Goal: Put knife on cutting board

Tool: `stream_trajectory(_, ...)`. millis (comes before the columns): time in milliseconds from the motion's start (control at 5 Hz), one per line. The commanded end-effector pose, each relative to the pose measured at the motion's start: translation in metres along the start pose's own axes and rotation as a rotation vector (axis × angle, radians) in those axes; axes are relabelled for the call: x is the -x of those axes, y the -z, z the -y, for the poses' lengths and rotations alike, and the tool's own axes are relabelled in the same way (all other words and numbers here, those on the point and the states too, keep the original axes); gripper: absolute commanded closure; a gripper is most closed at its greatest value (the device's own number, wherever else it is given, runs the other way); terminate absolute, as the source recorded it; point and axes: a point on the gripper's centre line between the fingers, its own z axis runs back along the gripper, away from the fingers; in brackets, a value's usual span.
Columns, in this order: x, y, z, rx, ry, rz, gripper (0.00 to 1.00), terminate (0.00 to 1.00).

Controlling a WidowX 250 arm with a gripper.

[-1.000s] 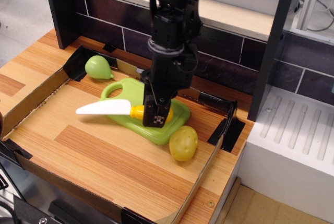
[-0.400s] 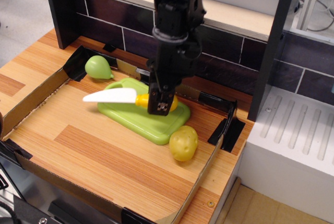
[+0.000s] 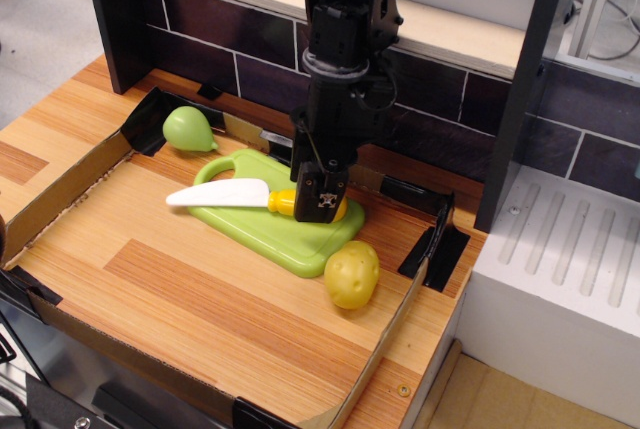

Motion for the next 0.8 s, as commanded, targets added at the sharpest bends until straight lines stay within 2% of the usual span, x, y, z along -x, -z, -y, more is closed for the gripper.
stream_trajectory(0, -0.008, -0.02, -0.007, -0.014, -0.016, 0.082, 0.0, 0.0)
stream_trajectory(200, -0.003, -0.03, -0.001, -0.024, -0.027, 0.106, 0.0, 0.0)
stream_trajectory(400, 0.007, -0.041, 0.003, -0.031, -0.13, 0.191, 0.0, 0.0)
stream_trajectory(600, 0.03, -0.05, 0.008, -0.095, -0.373, 0.265, 0.0, 1.0)
